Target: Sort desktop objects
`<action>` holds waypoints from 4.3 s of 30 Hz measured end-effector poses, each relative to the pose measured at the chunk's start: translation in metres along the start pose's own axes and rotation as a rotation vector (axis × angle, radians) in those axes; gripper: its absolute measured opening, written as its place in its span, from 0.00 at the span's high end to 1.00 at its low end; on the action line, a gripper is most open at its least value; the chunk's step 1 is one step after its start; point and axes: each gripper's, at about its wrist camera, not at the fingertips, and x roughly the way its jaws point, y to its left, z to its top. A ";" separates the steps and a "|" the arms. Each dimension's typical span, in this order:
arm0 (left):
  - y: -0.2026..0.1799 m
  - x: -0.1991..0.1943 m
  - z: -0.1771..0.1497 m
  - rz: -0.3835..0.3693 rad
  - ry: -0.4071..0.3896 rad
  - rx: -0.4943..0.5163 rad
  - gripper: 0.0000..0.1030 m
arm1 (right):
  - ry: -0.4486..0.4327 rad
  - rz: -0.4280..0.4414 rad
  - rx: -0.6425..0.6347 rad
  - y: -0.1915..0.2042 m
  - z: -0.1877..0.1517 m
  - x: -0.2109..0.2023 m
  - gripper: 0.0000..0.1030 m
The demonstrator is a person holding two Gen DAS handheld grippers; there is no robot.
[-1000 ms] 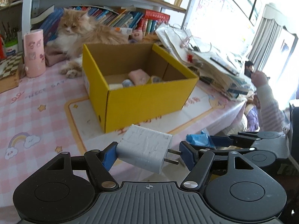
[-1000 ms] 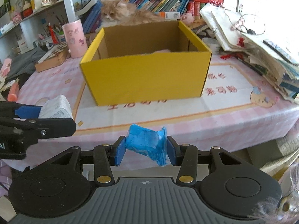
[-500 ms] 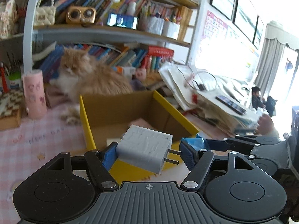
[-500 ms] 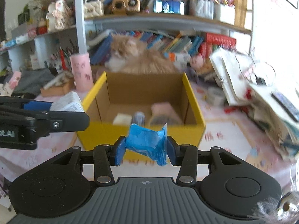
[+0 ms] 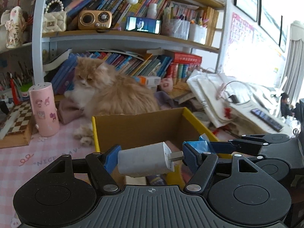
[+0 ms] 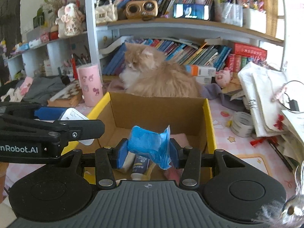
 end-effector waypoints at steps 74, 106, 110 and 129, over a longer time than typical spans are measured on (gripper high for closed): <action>0.045 -0.131 -0.068 0.353 -0.115 -0.147 0.11 | -0.003 -0.032 0.003 0.052 -0.036 -0.038 0.36; 0.050 -0.202 -0.163 0.335 0.090 -0.128 0.03 | 0.143 -0.117 0.123 0.137 -0.137 -0.106 0.29; 0.052 -0.206 -0.164 0.342 0.091 -0.124 0.03 | 0.151 -0.113 0.126 0.141 -0.142 -0.107 0.28; 0.051 -0.204 -0.171 0.323 0.130 -0.131 0.03 | 0.166 -0.088 0.094 0.149 -0.148 -0.110 0.24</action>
